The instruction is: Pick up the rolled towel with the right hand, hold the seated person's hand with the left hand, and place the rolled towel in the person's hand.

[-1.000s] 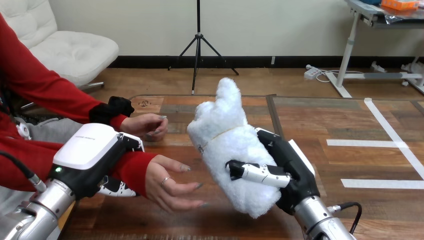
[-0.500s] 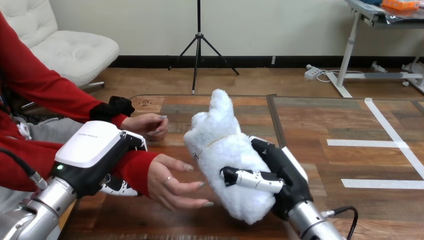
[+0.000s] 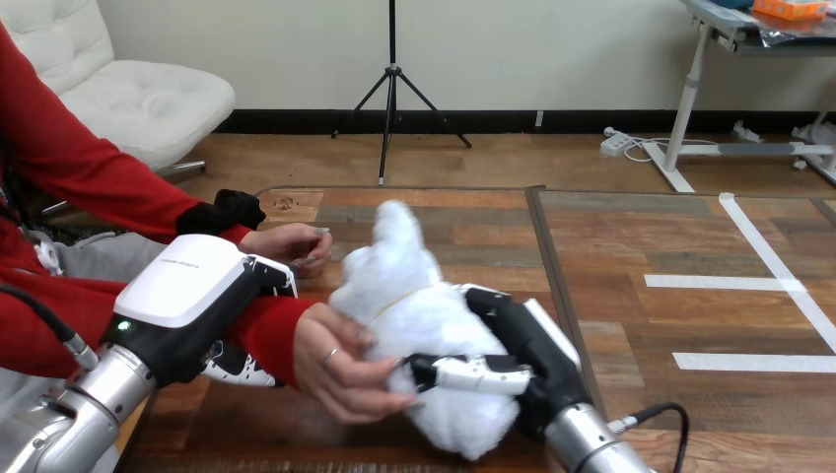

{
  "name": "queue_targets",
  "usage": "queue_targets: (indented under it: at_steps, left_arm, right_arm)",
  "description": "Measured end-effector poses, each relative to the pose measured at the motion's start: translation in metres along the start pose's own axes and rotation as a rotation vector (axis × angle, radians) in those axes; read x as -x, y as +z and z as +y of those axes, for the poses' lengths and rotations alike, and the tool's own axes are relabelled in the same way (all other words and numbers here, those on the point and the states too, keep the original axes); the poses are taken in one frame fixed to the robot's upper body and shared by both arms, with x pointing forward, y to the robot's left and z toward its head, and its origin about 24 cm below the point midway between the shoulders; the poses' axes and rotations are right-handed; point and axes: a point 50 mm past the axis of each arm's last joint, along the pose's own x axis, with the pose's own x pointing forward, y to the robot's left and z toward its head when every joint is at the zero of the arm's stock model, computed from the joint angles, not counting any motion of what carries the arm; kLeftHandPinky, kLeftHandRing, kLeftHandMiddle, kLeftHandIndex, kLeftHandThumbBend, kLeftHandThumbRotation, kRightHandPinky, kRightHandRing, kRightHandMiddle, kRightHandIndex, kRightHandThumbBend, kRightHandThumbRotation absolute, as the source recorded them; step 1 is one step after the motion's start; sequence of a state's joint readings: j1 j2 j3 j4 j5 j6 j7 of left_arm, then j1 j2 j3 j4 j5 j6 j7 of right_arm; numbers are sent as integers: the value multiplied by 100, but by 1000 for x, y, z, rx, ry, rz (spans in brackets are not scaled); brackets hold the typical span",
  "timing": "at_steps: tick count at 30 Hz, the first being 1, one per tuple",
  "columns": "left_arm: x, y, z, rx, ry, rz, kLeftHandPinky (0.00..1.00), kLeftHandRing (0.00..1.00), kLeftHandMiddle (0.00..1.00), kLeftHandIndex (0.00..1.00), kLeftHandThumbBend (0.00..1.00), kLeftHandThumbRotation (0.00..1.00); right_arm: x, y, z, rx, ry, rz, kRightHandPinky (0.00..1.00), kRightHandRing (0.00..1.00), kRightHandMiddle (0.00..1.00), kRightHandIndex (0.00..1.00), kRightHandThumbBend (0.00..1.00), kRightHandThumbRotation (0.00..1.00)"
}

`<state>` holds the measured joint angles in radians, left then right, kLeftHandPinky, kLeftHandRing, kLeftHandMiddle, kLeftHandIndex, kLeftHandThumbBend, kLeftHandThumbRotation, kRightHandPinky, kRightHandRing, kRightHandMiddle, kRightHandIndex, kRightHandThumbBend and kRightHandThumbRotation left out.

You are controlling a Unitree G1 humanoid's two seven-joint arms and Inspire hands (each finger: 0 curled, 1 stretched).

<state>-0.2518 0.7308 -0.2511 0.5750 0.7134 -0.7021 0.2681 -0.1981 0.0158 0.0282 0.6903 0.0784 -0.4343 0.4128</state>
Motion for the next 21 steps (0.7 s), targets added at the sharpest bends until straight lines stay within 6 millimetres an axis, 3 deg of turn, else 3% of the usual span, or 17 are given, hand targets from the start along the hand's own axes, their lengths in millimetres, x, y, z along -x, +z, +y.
queue_targets:
  at_steps: [21]
  left_arm:
    - [4,0,-5,6,-28,11,34,36,40,42,79,0]
  right_arm:
    - [-8,11,27,94,77,-67,0,0,3,0,37,0]
